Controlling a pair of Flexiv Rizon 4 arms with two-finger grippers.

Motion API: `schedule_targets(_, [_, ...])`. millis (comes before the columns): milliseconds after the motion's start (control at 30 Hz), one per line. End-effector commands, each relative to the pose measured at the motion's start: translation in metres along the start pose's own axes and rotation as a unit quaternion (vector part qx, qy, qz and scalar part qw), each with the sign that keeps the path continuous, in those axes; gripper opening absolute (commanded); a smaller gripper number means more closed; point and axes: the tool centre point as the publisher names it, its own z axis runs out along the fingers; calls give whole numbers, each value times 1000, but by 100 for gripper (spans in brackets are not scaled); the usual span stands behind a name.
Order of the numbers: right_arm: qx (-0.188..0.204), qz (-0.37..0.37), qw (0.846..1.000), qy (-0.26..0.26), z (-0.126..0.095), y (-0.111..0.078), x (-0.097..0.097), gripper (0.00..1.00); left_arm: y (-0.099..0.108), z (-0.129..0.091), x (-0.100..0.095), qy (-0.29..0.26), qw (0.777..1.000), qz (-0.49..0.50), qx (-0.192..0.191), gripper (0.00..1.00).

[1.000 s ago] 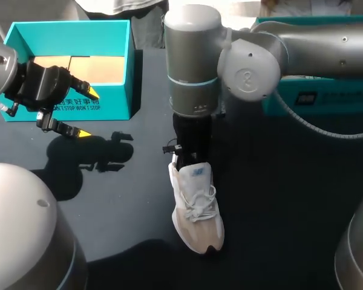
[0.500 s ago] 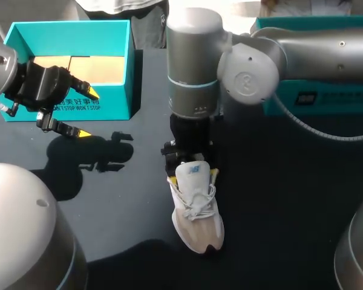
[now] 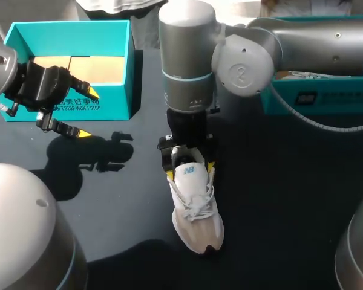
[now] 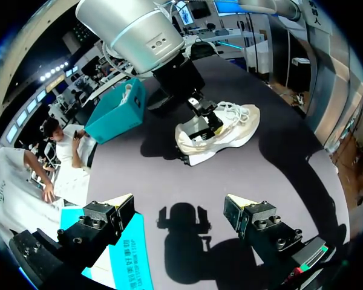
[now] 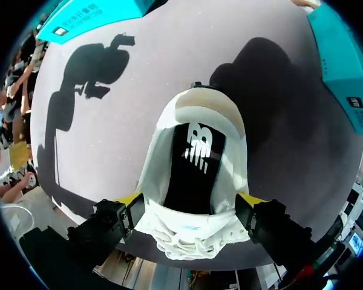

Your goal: Take the shoe out of the shoebox, open the shoe tongue, remove and reinsert the insole, then place the shoe into the shoebox

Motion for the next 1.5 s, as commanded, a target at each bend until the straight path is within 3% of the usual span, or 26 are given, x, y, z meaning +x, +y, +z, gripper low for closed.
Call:
schedule_targets(33, [-29, 17, 999, -11, -13, -14, -6, 100, 0, -1, 1, 1, 1000, 0, -1, 100])
schedule_targets(267, [-59, 59, 996, -35, -40, -44, -19, 100, 0, -1, 1, 1, 1000, 0, -1, 100])
schedule_targets(400, [-61, 61, 996, -29, -45, -53, -12, 100, 0, -1, 1, 1, 1000, 0, -1, 100])
schedule_targets(500, [-60, 56, 996, -20, -36, -59, -7, 100, 0, -1, 1, 1, 1000, 0, -1, 100])
schedule_targets(533, [-60, 56, 996, -19, -34, -59, -6, 61, 0, -1, 1, 1, 1000, 0, -1, 100])
schedule_targets(567, [-60, 55, 997, -16, -32, -58, -4, 45, 0, -1, 1, 1, 1000, 0, -1, 100])
schedule_targets(633, [-60, 53, 997, -12, -27, -56, -3, 38, 0, -1, 1, 1, 1000, 0, -1, 100])
schedule_targets(1133, [-54, 19, 998, 8, 5, -22, -8, 33, 0, -1, 1, 1, 1000, 0, -1, 100])
schedule_targets(1500, [-58, 11, 998, 8, -1, -22, -11, 36, 0, -1, 1, 1, 1000, 0, -1, 100])
